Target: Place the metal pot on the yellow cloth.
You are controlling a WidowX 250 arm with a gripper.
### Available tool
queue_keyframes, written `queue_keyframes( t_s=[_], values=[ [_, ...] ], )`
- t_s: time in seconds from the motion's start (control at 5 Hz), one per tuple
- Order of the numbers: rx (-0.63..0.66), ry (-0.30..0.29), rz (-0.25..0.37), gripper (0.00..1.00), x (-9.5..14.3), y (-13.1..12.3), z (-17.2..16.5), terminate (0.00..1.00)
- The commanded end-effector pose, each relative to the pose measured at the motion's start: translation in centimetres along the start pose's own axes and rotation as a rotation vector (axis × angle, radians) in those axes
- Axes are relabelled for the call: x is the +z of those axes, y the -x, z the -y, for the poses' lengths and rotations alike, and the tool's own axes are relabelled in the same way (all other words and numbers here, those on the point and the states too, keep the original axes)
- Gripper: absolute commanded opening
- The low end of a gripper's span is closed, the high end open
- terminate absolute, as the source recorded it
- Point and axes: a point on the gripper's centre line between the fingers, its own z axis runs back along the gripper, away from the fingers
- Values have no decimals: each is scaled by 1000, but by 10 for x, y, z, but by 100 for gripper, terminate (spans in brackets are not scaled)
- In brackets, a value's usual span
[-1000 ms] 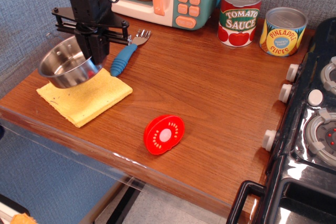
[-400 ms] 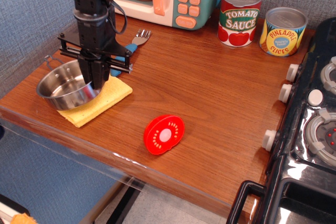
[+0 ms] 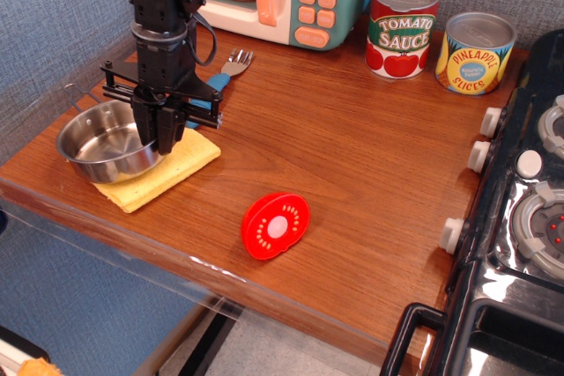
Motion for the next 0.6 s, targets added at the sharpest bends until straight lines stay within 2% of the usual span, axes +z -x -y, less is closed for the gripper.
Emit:
queue_keyframes(
  t_s=[0.0,0.2,0.4],
  values=[
    [-78,7,139,100,43,10,17,0],
    [-154,80,229,100,68,25,27,0],
    [-240,126,256,100,76,33,39,0]
  ],
)
